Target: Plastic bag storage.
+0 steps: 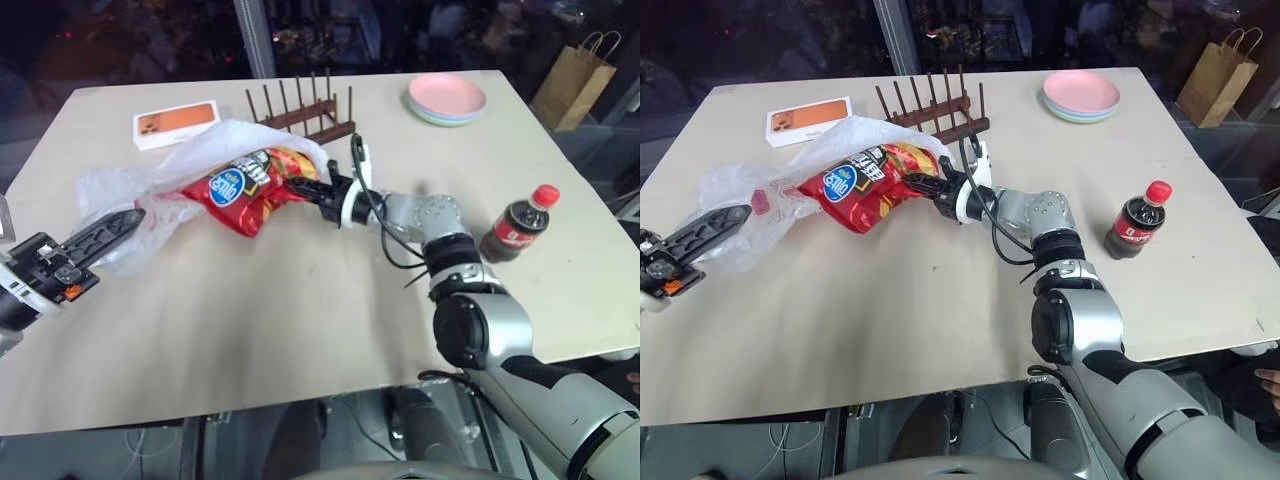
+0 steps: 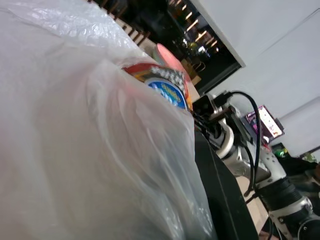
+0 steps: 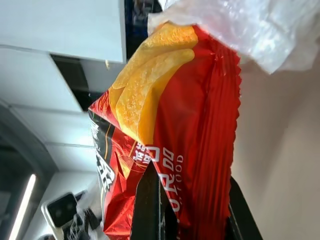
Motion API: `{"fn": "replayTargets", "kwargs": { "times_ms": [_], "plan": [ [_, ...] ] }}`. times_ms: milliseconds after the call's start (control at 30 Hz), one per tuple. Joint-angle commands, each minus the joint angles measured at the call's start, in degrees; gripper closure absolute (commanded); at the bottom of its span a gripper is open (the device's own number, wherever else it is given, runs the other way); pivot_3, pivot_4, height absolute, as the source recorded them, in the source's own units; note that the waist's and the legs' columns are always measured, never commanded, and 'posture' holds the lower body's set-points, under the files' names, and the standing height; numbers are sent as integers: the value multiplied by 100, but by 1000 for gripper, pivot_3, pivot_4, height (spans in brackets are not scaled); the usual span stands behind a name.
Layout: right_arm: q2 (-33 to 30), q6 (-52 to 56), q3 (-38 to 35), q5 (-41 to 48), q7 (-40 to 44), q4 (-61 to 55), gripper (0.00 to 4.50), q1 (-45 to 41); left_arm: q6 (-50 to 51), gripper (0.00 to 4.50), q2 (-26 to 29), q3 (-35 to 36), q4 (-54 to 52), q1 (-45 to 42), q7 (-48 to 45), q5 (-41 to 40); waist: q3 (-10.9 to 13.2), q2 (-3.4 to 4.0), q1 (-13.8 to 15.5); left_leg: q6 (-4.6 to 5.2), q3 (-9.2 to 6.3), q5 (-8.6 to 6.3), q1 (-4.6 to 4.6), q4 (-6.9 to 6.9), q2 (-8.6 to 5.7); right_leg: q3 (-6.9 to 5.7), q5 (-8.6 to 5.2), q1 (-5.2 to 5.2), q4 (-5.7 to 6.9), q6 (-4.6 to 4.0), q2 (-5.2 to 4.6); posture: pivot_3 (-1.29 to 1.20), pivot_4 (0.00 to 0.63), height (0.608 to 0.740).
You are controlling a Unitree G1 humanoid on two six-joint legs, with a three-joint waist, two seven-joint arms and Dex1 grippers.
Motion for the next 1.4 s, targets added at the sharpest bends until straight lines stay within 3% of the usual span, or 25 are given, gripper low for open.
{"fn": "replayTargets", "kwargs": {
  "times_ms": [33,167,233,333,467,767,933,1100,1200,1300,1400],
  "plan": [
    [78,-38,-255,308,3,-78,4437,-427,-72,4500,113,161,35,-44,48,-134,1,1,1,0,0,0,-4,-1,0,0,0,-5,0,0,0,0,150,740],
    [69,-66,-58,77,5,-223,4437,-505,-13,4500,157,130,-12,-29,-91,27,-1,-1,-1,0,2,0,-4,-7,3,1,-1,-9,1,-3,3,0,150,740],
    [171,-209,438,-335,74,-505,4437,-457,-72,4500,142,14,-147,-135,-73,28,1,1,1,0,2,0,-4,-8,3,1,-2,-10,0,-5,2,0,150,740],
    [514,-618,1102,-894,113,-754,4437,-272,-226,4500,47,-436,-858,-402,33,-66,0,-1,21,0,4,0,-8,-9,3,2,-3,-14,0,-5,2,0,150,740],
    [773,-844,1221,-924,-10,-801,4437,-95,-510,4500,-149,-989,-1632,-595,370,-391,-4,-6,21,-1,7,0,-10,-9,0,6,-1,-13,0,-4,-2,0,150,740],
    [1021,314,1914,-753,392,-1261,4437,386,-1099,4500,-512,-2116,-2499,-728,790,-473,-3,-5,10,-1,10,0,-9,-16,1,11,-4,-22,11,-15,2,0,150,740],
    [1354,-488,1632,-745,102,-341,4437,72,-1303,4500,-508,-2080,-2890,-314,930,-757,-4,-6,20,-1,11,0,-7,-14,1,12,-5,-20,10,-15,3,0,150,740],
    [1578,-2438,2117,-1615,303,663,4437,-291,-1708,4500,-677,-1970,-3239,251,1213,-1023,-4,-6,13,-1,13,0,-6,-13,1,13,-5,-20,9,-15,3,0,150,740],
    [1350,-2488,2326,-1728,915,597,3187,-291,-2154,4500,-981,-2094,-3351,343,1577,-1086,-3,-5,13,-1,14,0,-6,-13,1,15,-5,-20,9,-15,3,0,150,740],
    [705,-2342,3125,-2146,1553,-523,1804,149,-2517,4500,-1356,-2375,-3311,234,1870,-920,0,0,24,-1,12,0,-6,-12,2,14,-5,-21,12,-15,5,0,150,740],
    [0,-1870,3565,-2167,1889,-2037,1804,811,-2778,4500,-1628,-2645,-3145,-54,2086,-665,-8,0,87,-1,10,0,-6,-10,2,12,-5,-21,14,-15,6,0,150,740]
  ]
}}
